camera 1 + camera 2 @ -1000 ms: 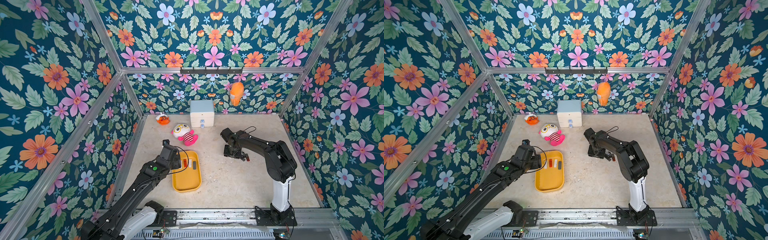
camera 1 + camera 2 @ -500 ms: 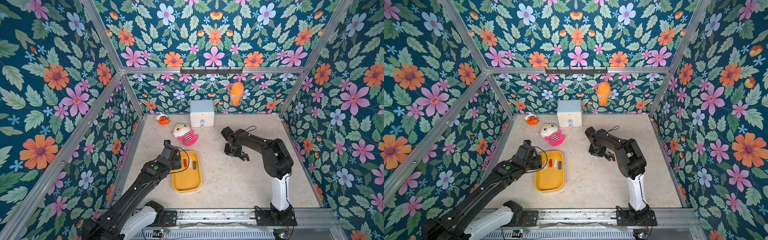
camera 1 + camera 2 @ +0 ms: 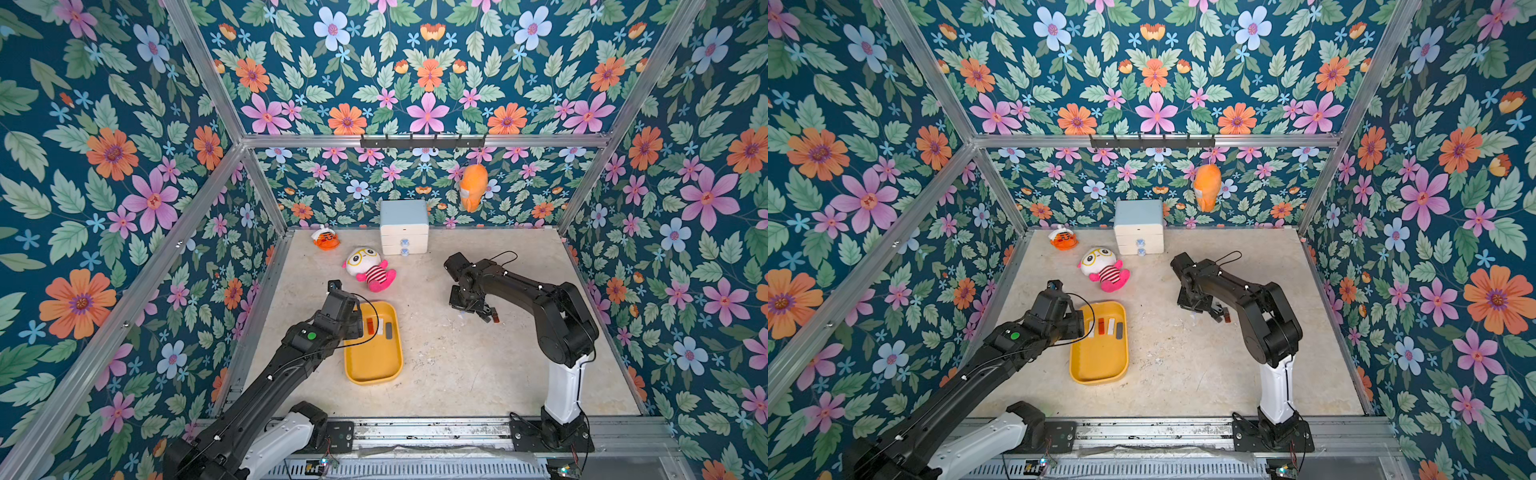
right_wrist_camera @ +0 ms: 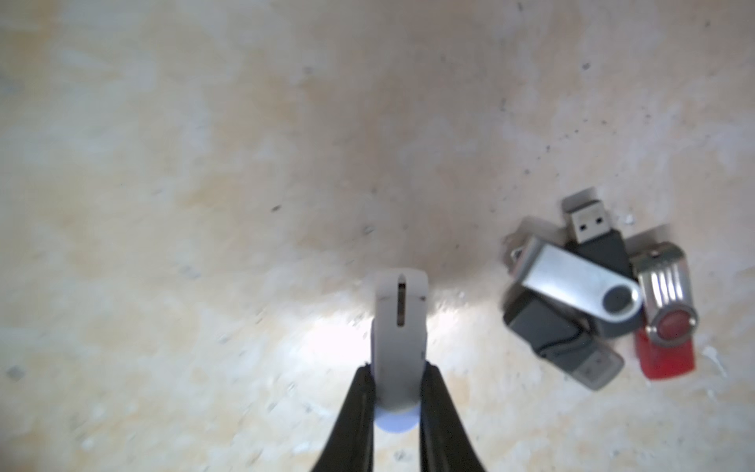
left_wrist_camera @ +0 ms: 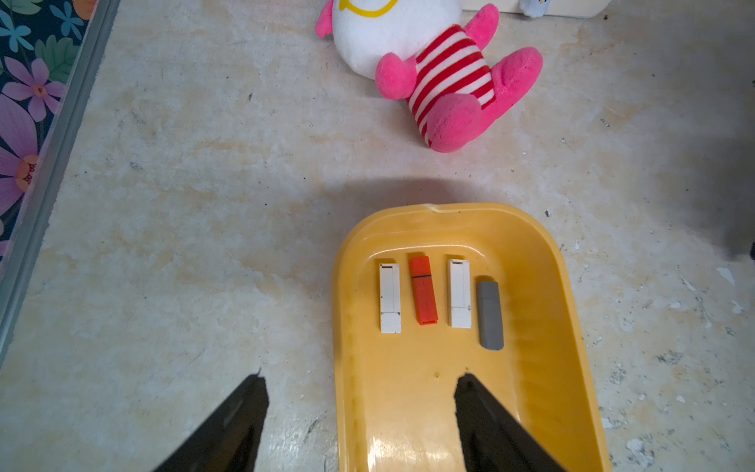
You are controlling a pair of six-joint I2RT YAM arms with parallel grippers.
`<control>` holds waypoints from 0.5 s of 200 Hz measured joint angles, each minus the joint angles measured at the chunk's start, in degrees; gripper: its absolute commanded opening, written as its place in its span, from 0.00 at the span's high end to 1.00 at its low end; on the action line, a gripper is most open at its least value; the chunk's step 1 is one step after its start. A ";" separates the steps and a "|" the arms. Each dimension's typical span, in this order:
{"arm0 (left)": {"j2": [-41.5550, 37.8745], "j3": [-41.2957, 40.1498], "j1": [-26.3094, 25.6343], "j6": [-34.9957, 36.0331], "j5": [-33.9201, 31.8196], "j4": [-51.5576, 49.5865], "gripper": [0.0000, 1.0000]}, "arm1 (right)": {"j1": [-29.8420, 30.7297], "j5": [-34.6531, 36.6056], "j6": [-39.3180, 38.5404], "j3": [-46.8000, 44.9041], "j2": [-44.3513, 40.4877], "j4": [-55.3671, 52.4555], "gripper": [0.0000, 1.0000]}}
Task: Put the usb flash drive into the storage box
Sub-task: Pick up the USB flash from the center of the board.
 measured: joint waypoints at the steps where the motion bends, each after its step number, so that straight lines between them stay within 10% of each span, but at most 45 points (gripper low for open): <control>1: -0.02 0.00 0.02 0.00 -0.02 -0.02 0.22 | 0.35 -0.09 -0.09 -0.04 -0.48 0.00 0.92; 51: -3.15 0.44 5.01 -1.09 -2.56 -0.09 0.22 | 14.56 -2.99 1.53 -0.42 -8.74 1.53 0.91; 100: -7.21 0.28 11.50 -1.33 -3.26 -0.09 0.22 | 29.29 -7.87 5.86 12.87 1.62 3.21 0.90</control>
